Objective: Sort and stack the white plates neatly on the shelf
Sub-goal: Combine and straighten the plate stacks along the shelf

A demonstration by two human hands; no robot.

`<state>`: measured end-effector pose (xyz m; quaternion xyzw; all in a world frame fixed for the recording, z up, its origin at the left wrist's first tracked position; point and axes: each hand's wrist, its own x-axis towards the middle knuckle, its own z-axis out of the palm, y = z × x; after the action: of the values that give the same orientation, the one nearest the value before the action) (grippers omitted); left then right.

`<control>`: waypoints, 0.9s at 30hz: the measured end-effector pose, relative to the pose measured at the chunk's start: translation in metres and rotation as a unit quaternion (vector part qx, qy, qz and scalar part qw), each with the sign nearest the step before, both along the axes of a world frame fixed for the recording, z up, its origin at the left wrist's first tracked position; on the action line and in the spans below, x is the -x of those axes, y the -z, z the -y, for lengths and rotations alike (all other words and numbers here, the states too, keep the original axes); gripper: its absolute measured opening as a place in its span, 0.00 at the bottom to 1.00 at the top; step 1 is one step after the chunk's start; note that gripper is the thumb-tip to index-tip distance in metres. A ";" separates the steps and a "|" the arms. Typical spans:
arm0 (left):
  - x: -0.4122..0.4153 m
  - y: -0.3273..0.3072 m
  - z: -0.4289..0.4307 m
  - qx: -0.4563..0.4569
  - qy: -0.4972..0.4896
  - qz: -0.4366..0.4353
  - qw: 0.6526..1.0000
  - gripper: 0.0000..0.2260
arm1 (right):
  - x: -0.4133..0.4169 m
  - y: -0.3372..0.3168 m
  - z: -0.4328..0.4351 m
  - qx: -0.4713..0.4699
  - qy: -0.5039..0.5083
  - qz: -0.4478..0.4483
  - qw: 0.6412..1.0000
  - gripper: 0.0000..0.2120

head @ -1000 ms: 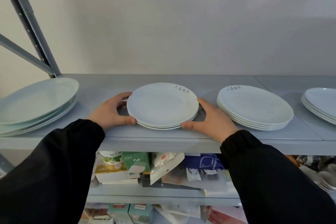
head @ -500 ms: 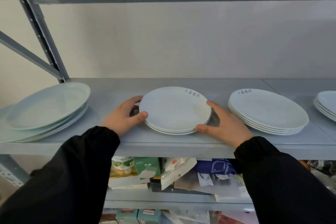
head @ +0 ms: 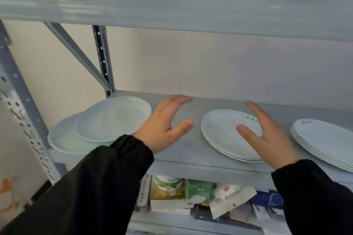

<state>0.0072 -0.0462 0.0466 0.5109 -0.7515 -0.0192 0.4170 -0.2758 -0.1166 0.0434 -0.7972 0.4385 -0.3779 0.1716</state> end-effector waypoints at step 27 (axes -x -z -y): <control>-0.156 0.065 -0.119 -0.089 -0.293 -0.333 0.892 0.34 | -0.269 0.039 -0.007 -0.253 -0.128 0.079 0.956 0.24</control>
<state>0.1636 0.0727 -0.0184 0.7068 -0.3796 -0.1321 0.5821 -0.0064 -0.1097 0.0046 -0.7446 0.3992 -0.2909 0.4490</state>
